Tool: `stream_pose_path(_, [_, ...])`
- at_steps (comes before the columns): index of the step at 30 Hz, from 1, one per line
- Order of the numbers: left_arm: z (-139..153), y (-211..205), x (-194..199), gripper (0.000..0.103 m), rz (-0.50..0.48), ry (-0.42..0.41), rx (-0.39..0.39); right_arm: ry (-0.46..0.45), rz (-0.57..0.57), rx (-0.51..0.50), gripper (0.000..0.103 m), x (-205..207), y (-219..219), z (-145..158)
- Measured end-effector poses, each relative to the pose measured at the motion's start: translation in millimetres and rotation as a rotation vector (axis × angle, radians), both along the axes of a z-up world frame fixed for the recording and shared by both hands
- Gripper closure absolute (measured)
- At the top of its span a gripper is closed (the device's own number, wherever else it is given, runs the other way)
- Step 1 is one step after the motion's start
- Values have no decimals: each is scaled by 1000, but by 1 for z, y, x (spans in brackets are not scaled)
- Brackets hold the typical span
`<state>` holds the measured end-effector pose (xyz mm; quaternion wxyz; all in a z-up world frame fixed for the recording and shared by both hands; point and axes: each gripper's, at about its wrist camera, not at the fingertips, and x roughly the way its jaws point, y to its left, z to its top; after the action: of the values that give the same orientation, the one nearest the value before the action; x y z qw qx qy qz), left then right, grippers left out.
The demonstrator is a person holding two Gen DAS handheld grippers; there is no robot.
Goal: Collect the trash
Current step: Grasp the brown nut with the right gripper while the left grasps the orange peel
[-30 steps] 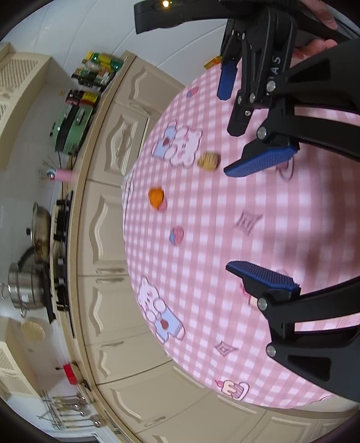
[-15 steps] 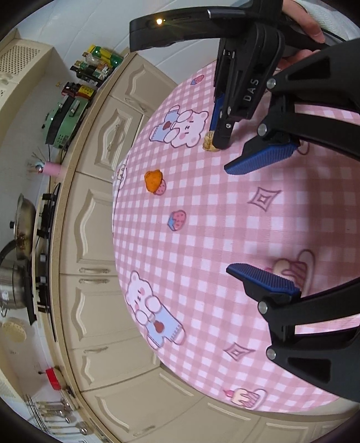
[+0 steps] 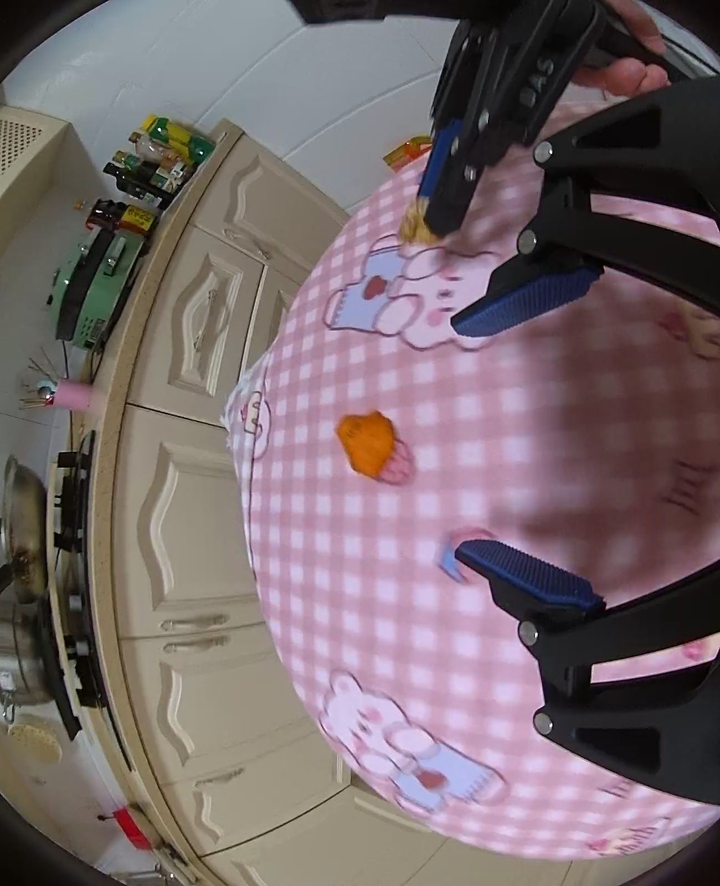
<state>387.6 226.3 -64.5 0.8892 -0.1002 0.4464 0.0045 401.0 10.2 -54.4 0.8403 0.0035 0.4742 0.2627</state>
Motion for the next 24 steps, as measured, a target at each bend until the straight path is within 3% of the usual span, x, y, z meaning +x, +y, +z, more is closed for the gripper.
stream_pose_path(7, [-13, -2, 54, 31, -29, -14, -70, -19, -71, 12, 82, 41, -28, 4])
stream_pose_path(8, [-16, -2, 60, 35, -28, -12, -71, -18, -78, 11, 82, 46, -31, 3])
stream_pose_path(10, [-23, -1, 69, 57, -35, -7, -64, -15, -90, 10, 82, 54, -35, 1])
stream_pose_path(12, [-32, 2, 76, 69, -2, 14, -13, -12, -100, 9, 82, 61, -40, -2])
stream_pose_path(24, [-24, 2, 58, 72, -2, -10, -5, 5, -138, 35, 82, 54, -61, -1])
